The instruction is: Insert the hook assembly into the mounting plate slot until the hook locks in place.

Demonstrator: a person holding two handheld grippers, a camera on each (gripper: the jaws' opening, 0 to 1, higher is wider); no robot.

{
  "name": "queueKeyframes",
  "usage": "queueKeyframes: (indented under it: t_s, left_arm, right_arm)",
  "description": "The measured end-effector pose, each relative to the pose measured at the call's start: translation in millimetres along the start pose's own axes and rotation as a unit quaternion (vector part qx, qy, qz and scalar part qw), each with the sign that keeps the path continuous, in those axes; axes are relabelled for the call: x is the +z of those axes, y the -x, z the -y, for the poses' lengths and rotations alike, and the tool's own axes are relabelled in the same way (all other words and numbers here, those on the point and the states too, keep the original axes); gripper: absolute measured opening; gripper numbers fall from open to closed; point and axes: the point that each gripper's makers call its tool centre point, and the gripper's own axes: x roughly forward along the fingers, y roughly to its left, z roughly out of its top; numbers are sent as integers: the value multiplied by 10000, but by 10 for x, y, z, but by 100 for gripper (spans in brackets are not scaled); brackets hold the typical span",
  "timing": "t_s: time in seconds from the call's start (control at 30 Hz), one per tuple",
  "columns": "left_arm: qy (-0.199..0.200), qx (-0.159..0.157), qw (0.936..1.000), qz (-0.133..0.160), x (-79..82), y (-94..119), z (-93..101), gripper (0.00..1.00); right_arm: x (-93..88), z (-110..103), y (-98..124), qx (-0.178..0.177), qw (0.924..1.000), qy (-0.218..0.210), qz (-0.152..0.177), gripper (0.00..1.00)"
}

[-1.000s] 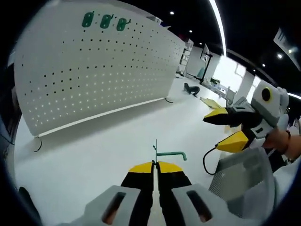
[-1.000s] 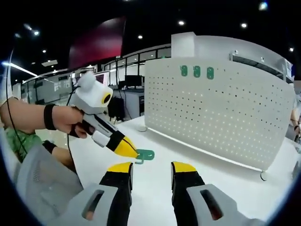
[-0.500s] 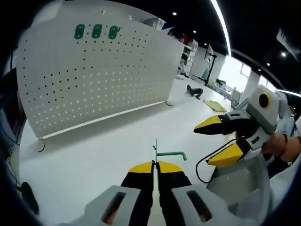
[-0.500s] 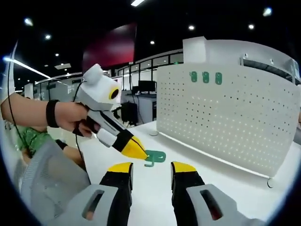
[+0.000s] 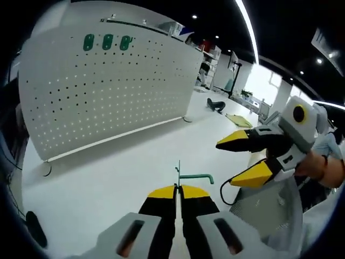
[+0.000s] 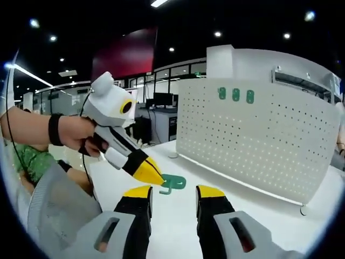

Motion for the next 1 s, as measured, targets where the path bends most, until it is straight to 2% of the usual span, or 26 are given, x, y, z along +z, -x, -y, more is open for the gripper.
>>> queueKeyframes:
  t_s: [0.1, 0.17, 0.3, 0.53, 0.83, 1.0]
  left_arm:
    - [-65, -147, 9999, 17, -1, 58, -23, 2]
    - [-93, -149, 9998, 20, -1, 84, -57, 2]
    - [7, -247, 9996, 110, 18, 139, -59, 2]
    - [86, -312, 9991, 284, 82, 230, -104, 2]
    - [-106, -382, 9989, 239, 146, 250, -79, 2]
    - [-134, -404, 9988, 231, 153, 199, -35, 2]
  right_arm:
    - [33, -59, -13, -133, 9998, 99, -68, 32]
    - [47, -88, -3, -185, 9998, 22, -100, 32]
    - [81, -128, 47, -250, 9995, 99, -163, 32]
    - [165, -97, 52, -364, 9992, 129, -125, 32]
    - [225, -52, 49, -549, 9985, 10, 60, 32]
    - [165, 4, 70, -539, 9985, -20, 26, 32]
